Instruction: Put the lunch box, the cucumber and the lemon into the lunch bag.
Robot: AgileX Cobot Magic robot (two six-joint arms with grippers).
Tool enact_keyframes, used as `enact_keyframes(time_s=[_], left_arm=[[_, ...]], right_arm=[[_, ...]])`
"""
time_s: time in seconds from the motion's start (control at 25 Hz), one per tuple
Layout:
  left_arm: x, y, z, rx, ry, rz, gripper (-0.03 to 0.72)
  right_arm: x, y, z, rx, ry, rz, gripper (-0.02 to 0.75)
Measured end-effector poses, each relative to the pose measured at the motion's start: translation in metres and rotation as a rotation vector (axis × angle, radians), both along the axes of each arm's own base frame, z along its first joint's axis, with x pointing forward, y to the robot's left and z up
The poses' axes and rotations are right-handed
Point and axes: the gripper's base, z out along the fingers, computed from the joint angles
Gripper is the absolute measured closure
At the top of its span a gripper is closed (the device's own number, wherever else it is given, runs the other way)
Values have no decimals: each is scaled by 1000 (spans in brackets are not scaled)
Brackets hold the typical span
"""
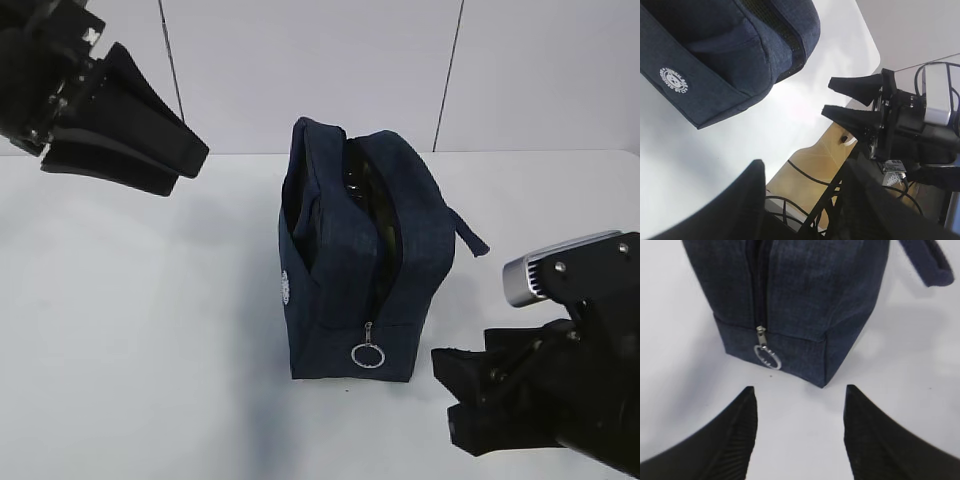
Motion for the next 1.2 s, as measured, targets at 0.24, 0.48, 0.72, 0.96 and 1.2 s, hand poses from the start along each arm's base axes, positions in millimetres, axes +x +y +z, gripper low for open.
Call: enact_keyframes(time_s=[0.24, 0.48, 0.72, 0.96, 1.2], left_arm=[[0, 0, 0, 0, -2, -2, 326], [0, 0, 0, 0, -2, -2, 326], [0, 0, 0, 0, -3, -1, 326], [0, 1, -1, 10, -6, -2, 326], [1, 2, -2, 28, -17, -2, 326]], right_arm=[[-6, 10, 2, 56, 36, 35, 315], [0, 30, 13, 134, 68, 59, 315], [13, 51, -17, 35, 156, 64, 315], [22, 49, -35, -53, 139, -3, 315], [28, 44, -26, -94, -11, -106, 315]])
